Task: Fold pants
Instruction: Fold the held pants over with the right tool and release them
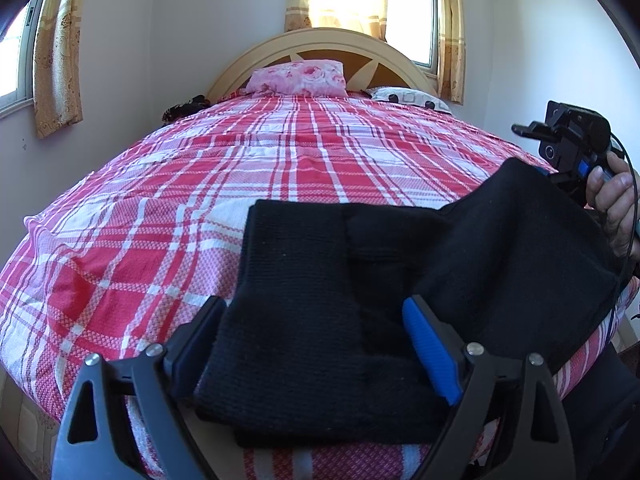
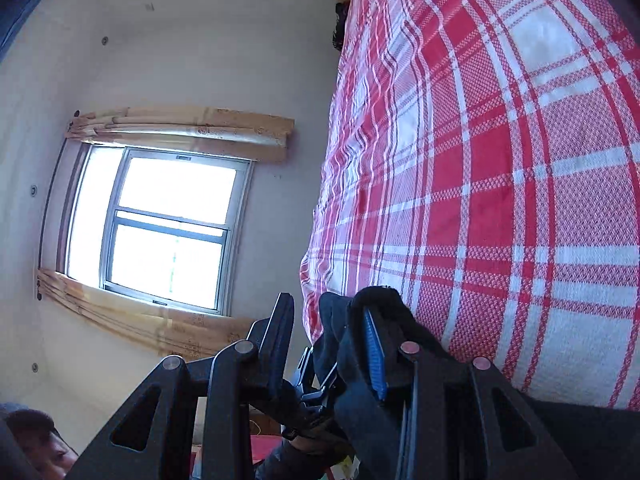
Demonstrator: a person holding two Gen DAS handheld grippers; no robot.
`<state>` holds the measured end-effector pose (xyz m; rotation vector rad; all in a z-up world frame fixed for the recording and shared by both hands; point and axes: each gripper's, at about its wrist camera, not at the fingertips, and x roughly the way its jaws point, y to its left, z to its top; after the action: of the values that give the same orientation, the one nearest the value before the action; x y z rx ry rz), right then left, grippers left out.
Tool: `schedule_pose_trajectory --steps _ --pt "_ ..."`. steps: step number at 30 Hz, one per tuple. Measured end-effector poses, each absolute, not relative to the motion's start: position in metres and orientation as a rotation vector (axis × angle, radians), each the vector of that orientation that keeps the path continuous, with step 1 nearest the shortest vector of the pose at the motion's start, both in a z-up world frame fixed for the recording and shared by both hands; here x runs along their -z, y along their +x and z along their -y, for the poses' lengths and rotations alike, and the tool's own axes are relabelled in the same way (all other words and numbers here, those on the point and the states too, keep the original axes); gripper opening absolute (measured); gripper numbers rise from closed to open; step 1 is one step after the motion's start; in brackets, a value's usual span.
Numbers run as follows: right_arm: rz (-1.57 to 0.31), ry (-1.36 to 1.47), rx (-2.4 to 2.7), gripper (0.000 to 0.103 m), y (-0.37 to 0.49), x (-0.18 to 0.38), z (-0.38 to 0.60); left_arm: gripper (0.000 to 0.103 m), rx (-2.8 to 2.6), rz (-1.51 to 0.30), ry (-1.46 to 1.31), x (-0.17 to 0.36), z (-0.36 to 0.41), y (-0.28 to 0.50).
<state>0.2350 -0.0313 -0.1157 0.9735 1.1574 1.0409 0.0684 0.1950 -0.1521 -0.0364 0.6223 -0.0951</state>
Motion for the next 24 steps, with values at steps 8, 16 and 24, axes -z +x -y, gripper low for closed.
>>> schedule_pose_trajectory --steps 8,16,24 --pt "-1.252 0.851 -0.837 0.015 0.239 0.129 0.033 0.094 0.094 -0.601 -0.032 0.154 -0.196 0.066" --pt "-1.209 0.864 -0.627 0.020 0.231 0.130 0.094 0.094 0.058 -0.603 -0.010 0.146 -0.196 0.062" --pt "-1.006 0.542 -0.420 0.057 0.142 0.060 0.200 0.094 0.075 -0.538 0.043 0.116 -0.168 0.050"
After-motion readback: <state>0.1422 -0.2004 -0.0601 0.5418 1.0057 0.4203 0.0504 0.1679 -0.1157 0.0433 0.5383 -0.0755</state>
